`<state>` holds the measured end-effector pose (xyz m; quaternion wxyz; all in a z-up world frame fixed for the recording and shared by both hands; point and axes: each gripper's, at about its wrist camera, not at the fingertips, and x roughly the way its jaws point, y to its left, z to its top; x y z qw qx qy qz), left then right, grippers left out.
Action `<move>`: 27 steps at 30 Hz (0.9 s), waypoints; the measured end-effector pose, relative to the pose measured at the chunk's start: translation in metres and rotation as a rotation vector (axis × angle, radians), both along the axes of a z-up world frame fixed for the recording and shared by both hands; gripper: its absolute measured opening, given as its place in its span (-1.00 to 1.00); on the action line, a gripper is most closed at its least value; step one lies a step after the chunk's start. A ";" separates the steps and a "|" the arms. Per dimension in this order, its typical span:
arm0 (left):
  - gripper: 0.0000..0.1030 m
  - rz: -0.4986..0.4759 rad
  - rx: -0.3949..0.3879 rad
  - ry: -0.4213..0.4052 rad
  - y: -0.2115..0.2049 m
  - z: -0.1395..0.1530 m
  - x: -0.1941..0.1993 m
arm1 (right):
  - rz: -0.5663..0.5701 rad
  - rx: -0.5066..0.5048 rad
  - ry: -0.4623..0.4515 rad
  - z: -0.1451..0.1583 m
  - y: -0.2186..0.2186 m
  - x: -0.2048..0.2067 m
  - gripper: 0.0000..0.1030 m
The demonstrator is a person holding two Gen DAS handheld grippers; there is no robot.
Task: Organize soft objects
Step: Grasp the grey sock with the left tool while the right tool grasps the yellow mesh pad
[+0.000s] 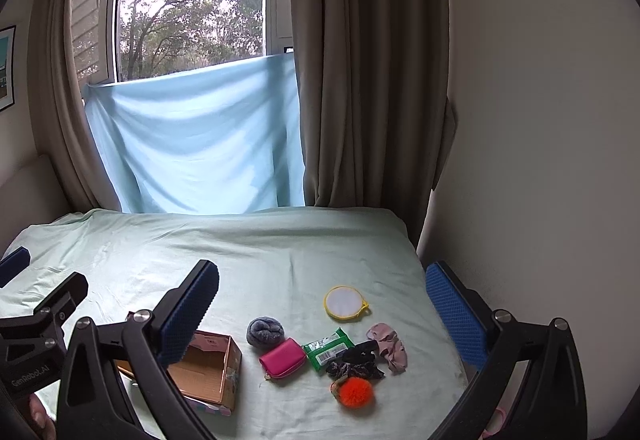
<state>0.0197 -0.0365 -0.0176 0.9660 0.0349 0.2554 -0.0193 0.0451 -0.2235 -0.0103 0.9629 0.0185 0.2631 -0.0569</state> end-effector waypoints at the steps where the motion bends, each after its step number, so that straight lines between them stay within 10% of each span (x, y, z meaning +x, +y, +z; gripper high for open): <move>1: 0.99 0.004 0.004 -0.002 -0.003 -0.001 0.002 | 0.003 0.001 0.008 -0.003 -0.003 0.004 1.00; 9: 0.99 0.035 -0.011 0.120 -0.045 -0.056 0.054 | 0.062 -0.004 0.099 -0.065 -0.042 0.064 1.00; 27: 0.99 0.069 0.061 0.419 -0.139 -0.290 0.211 | 0.139 -0.028 0.303 -0.260 -0.094 0.222 1.00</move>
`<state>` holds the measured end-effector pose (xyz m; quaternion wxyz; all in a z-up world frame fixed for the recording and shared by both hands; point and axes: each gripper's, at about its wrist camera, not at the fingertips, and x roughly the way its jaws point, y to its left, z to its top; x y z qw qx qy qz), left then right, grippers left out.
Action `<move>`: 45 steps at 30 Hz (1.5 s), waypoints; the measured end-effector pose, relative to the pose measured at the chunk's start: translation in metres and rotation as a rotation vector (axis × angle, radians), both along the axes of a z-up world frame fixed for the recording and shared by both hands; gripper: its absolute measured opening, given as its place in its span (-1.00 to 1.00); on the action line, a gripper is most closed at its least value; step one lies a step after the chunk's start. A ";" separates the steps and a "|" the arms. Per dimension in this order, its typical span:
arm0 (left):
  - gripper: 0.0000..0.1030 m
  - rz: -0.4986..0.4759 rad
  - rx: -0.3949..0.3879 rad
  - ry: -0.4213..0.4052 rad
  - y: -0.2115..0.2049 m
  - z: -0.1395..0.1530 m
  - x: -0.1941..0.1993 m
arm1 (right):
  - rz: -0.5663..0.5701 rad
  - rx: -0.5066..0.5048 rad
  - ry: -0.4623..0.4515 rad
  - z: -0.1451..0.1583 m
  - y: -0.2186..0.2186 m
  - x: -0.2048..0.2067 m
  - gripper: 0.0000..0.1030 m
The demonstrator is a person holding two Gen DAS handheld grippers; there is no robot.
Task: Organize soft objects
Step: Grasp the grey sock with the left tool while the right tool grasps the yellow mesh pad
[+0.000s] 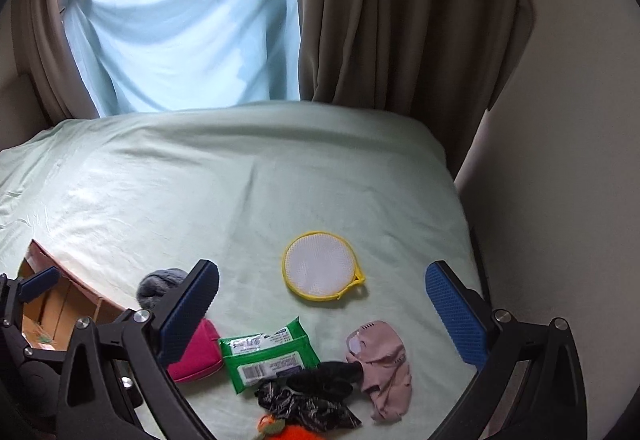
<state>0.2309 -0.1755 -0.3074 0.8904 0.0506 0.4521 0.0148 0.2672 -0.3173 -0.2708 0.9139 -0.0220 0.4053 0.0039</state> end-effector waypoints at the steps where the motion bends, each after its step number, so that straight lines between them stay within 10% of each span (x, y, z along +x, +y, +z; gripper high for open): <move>1: 0.99 0.004 0.011 0.012 -0.003 -0.013 0.009 | 0.004 0.006 0.021 -0.014 -0.001 0.012 1.00; 17: 0.99 0.061 0.154 0.152 -0.013 -0.147 0.092 | 0.018 0.027 0.203 -0.157 -0.013 0.119 1.00; 30: 0.70 0.064 0.130 0.253 0.008 -0.190 0.113 | 0.031 0.016 0.257 -0.210 -0.010 0.132 0.88; 37: 0.02 0.046 0.143 0.235 0.009 -0.187 0.113 | 0.063 0.011 0.264 -0.206 -0.007 0.124 0.39; 45: -0.10 0.044 0.081 0.200 0.017 -0.169 0.099 | 0.105 0.034 0.258 -0.187 0.005 0.109 -0.33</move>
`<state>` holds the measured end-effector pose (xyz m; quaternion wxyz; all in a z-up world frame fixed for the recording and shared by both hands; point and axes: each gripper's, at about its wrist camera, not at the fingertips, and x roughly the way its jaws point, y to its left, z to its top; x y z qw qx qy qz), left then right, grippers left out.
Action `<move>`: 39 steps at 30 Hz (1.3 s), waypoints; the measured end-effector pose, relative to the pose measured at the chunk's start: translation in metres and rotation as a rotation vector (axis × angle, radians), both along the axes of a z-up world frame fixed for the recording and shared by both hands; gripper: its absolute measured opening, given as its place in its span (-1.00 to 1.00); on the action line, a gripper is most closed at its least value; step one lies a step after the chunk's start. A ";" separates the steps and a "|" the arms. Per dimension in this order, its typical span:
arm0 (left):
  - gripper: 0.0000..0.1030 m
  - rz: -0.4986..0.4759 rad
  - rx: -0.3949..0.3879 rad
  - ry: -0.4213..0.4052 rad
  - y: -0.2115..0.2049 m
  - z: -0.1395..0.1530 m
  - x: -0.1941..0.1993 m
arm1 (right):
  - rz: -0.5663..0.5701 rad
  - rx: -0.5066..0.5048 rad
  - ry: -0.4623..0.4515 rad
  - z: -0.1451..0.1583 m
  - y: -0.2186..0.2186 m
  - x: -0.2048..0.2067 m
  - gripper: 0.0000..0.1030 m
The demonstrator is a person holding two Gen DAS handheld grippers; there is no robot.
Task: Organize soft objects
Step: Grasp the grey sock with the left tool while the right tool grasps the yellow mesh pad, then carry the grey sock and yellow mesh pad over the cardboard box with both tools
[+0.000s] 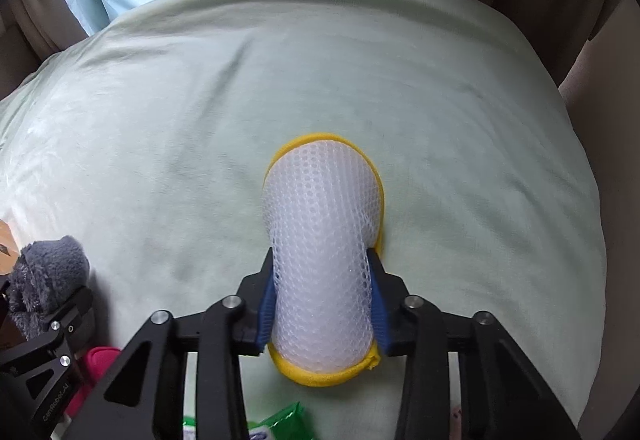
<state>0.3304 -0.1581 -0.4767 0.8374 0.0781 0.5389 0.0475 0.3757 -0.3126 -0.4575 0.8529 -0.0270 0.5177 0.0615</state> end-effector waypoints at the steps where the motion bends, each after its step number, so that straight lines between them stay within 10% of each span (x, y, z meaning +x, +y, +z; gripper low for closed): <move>1: -0.10 0.000 -0.005 -0.006 0.000 0.004 -0.003 | -0.008 0.011 -0.010 0.007 0.000 -0.005 -0.33; 9: -0.10 -0.020 -0.032 -0.091 -0.007 0.066 -0.031 | -0.020 0.035 -0.089 0.076 -0.008 -0.056 -0.34; 26: -0.10 0.000 -0.201 -0.274 0.047 0.294 -0.143 | -0.024 0.076 -0.218 0.300 0.064 -0.197 -0.34; 39: -0.10 0.025 -0.209 -0.240 0.217 0.320 -0.175 | -0.071 0.174 -0.154 0.315 0.212 -0.228 -0.33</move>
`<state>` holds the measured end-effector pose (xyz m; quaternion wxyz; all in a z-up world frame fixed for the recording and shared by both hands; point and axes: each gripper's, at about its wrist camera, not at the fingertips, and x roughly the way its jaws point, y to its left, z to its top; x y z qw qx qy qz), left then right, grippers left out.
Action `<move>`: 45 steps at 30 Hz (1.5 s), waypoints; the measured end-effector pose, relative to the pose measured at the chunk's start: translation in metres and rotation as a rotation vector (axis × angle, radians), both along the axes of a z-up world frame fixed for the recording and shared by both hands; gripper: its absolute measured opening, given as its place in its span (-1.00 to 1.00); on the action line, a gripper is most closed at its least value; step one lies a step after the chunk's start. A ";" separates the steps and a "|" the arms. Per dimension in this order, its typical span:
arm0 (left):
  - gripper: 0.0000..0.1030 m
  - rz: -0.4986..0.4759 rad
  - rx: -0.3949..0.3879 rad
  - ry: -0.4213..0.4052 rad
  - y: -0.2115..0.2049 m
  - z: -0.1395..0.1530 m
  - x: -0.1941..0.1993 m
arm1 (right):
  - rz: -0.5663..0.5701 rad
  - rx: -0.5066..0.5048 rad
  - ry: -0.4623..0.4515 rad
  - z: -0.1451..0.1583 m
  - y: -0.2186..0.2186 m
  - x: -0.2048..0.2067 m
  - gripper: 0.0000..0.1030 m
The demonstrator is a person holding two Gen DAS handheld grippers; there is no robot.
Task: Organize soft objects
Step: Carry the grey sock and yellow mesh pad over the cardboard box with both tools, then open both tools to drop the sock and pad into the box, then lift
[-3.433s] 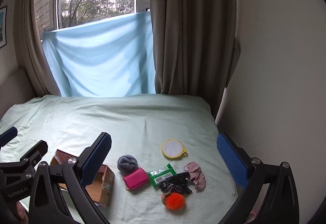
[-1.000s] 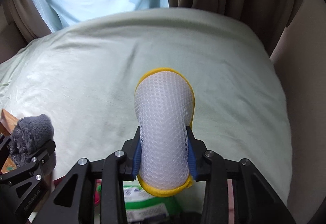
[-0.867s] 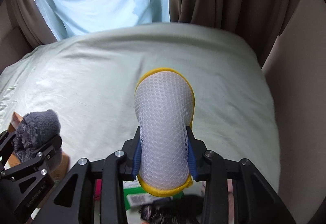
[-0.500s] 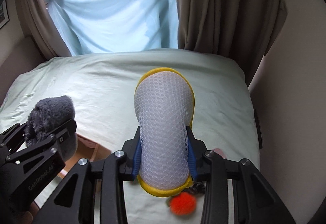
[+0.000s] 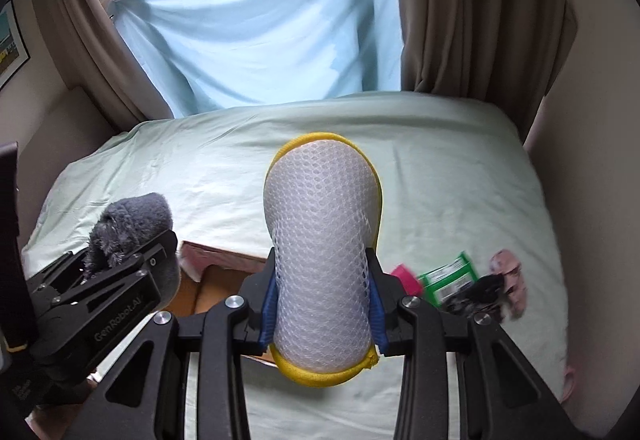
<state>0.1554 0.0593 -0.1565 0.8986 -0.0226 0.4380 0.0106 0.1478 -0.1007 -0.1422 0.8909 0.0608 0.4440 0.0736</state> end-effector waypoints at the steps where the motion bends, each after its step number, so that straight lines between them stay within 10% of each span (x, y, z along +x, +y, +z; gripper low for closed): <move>1: -0.10 -0.005 0.001 0.009 0.014 -0.002 0.002 | -0.001 0.007 0.011 -0.005 0.009 0.005 -0.33; 14: -0.10 -0.052 0.046 0.202 0.137 -0.093 0.057 | -0.043 0.093 0.262 -0.112 0.108 0.041 -0.33; 30: -0.04 -0.125 0.067 0.437 0.135 -0.217 0.087 | -0.079 0.149 0.547 -0.237 0.108 0.088 -0.27; 33: 0.81 -0.168 0.050 0.445 0.125 -0.226 0.092 | -0.079 0.194 0.593 -0.250 0.104 0.096 0.18; 35: 0.99 -0.202 0.064 0.445 0.116 -0.230 0.096 | -0.092 0.209 0.627 -0.258 0.101 0.101 0.96; 45: 0.99 -0.301 0.128 0.448 0.104 -0.239 0.090 | -0.126 0.230 0.610 -0.262 0.087 0.095 0.99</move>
